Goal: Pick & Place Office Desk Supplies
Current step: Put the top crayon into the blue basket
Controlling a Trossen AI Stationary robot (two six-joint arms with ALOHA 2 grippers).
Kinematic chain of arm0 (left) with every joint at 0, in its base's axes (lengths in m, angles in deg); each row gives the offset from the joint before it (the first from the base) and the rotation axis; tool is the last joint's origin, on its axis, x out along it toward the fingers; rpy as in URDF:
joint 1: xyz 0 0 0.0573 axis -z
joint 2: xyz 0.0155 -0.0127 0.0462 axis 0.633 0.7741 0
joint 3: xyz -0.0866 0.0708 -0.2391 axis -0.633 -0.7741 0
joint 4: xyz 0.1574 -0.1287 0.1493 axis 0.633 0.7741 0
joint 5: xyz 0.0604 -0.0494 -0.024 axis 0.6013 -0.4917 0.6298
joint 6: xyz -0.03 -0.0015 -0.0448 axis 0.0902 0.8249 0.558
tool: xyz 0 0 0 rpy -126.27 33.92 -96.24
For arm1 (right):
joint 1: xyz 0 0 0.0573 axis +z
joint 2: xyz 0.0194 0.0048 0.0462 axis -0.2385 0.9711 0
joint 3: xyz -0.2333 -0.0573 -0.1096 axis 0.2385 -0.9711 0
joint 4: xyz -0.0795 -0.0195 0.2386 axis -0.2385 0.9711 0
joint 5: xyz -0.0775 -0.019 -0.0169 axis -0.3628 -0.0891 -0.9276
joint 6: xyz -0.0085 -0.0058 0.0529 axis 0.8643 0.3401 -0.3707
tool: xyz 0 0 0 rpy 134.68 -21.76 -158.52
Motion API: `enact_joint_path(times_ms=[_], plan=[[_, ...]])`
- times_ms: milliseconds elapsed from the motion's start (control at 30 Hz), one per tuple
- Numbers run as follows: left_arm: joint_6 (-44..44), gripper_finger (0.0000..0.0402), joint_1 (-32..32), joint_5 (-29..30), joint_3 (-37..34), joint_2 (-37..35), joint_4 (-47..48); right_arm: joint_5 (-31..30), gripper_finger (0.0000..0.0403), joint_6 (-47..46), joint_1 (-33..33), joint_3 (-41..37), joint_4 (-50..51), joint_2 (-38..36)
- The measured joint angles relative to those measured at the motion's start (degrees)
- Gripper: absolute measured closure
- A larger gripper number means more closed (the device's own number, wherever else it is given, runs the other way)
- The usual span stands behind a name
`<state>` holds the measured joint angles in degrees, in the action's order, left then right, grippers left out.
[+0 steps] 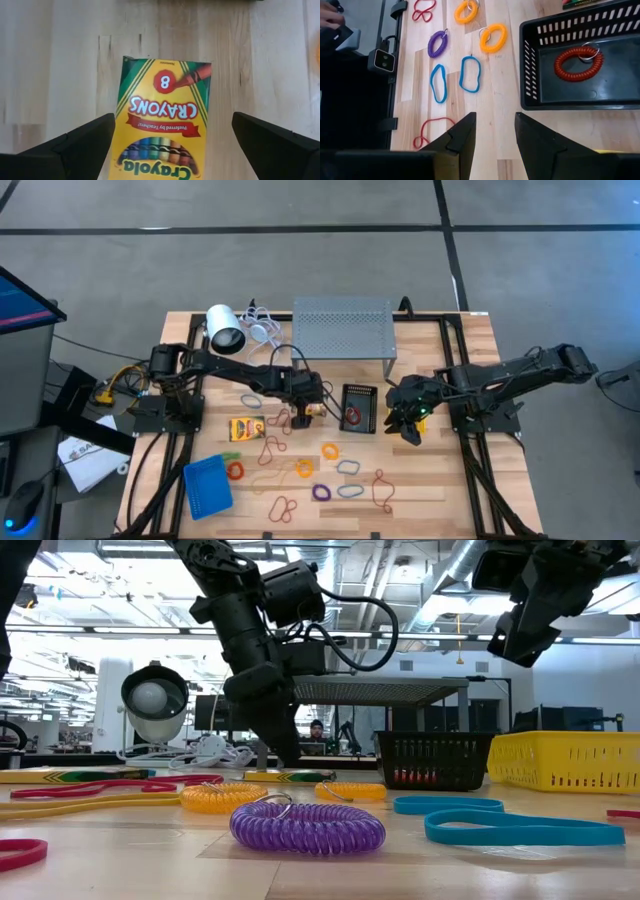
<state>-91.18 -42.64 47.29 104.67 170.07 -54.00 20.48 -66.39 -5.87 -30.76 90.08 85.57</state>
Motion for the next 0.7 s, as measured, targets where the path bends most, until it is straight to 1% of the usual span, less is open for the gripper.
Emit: enact_joint_path(times_ms=[200, 433, 533, 700], plan=[[-1.3, 0.0002, -0.1, 1.5, 0.0, 0.0, -0.4, -0.1, 0.0272, -0.1, 0.0, 0.0, -0.3, 0.0], [-1.1, 0.0002, -1.0, 0.8, -0.4, 0.8, 0.2, -0.1, 0.0272, -1.0, 0.0, 0.0, -1.2, 0.0], [-1.2, 0.0002, -1.0, -1.7, -0.3, 2.0, -0.4, -0.1, 0.0272, -1.2, 0.0, 0.0, -1.2, 0.0], [-1.3, 0.0002, -0.9, -2.7, -0.2, 3.6, -0.6, -0.1, 0.0272, -1.6, 0.0, 0.0, -2.0, 0.0]])
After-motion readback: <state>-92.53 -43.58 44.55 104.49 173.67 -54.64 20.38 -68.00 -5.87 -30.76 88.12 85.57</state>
